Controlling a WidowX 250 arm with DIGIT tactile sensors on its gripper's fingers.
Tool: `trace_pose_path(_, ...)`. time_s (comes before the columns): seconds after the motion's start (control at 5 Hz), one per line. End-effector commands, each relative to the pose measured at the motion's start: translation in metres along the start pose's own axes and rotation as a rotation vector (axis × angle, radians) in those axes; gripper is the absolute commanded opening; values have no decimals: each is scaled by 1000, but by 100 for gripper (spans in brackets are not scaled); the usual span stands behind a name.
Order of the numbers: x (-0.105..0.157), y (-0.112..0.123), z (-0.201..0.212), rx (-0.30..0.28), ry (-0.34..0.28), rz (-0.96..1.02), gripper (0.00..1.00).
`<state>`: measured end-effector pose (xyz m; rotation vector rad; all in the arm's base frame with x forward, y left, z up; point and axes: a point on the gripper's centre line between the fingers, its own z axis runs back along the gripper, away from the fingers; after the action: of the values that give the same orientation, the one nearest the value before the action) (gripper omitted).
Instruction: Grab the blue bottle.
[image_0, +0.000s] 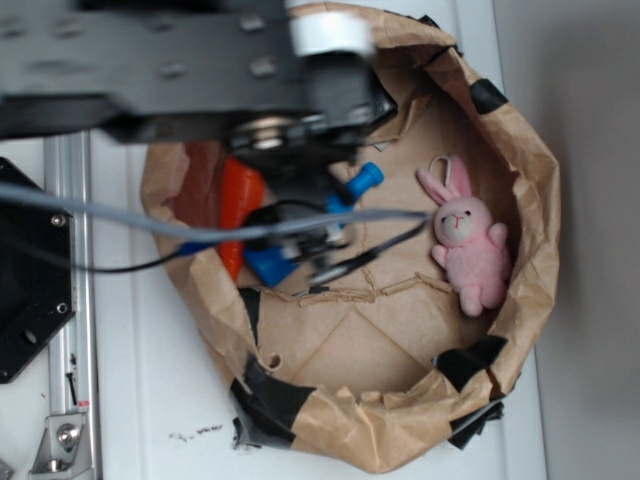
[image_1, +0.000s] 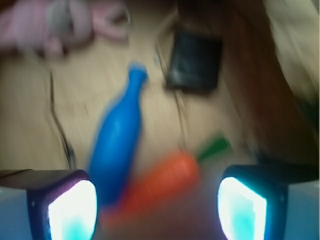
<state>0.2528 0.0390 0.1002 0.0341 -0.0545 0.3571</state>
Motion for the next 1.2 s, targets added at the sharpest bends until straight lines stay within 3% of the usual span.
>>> trace_pose_path(0.0,42,-37,-53,-86,-25,44,100)
trace_pose_path(0.2,17,-53,-59,-86,56,-18,100)
trace_pose_path(0.4,-9,-43,-46,-83,75,-49,100)
trace_pose_path(0.6,-22,-29,-30,-69,2,-41,100)
trace_pose_path(1.0,-19,-8,15,-93,-111,20,100)
